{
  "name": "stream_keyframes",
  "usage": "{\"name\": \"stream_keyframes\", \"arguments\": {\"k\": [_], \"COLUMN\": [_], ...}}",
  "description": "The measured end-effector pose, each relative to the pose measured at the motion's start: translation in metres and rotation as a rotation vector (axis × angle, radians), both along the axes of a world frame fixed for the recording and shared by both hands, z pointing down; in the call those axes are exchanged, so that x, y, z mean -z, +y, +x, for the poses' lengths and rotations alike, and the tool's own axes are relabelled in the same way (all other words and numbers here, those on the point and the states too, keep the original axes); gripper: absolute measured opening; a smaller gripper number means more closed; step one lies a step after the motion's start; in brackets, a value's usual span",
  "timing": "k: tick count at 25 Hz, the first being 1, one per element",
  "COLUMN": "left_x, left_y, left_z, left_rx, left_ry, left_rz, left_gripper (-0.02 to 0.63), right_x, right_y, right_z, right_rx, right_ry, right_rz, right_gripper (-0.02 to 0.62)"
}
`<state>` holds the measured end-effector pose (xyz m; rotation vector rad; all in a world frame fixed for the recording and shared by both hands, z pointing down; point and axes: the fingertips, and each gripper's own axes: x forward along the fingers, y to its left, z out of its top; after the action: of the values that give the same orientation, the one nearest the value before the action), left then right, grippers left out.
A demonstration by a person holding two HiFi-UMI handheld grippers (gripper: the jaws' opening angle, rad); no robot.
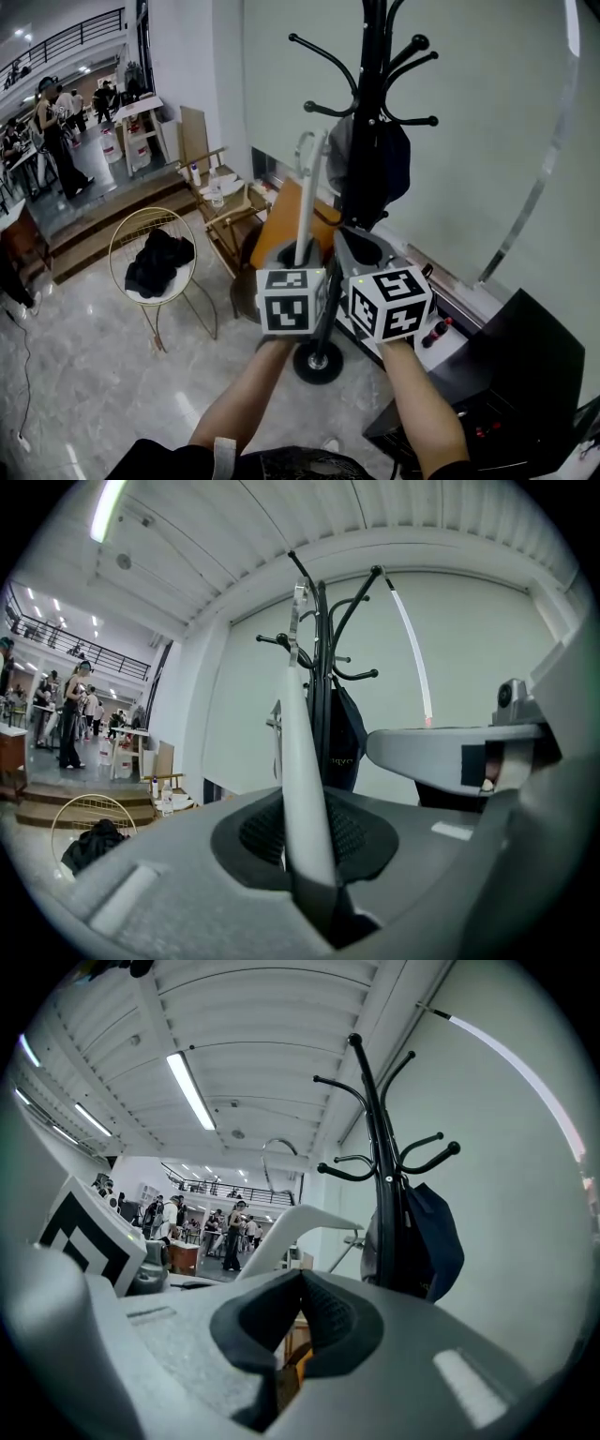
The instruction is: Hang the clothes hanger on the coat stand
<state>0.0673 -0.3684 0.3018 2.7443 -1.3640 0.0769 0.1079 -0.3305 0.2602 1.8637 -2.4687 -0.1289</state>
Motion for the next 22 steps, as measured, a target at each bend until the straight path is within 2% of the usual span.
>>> {"name": "stream_keyframes", "arguments": {"k": [13,22], "left_x": [0.011,0.013], "left_y": [-0.013,-0.022], "left_z": [0.046,0.059], "left_rx": [0.121,0.200], "left_ry": [-0.029,-0.030], "left_rz": [0.027,0.014], "left_gripper": [0.061,0.061], "right_x": [0.008,0.014], "right_y": [-0.014,-0.022], "right_z": [0.033,0.052], "right_rx": [0.124,0.199], "right_ry": [0.016,0.017], "right_rz": [0.017,0.031], "right_gripper": [-0.006,-0.006]}}
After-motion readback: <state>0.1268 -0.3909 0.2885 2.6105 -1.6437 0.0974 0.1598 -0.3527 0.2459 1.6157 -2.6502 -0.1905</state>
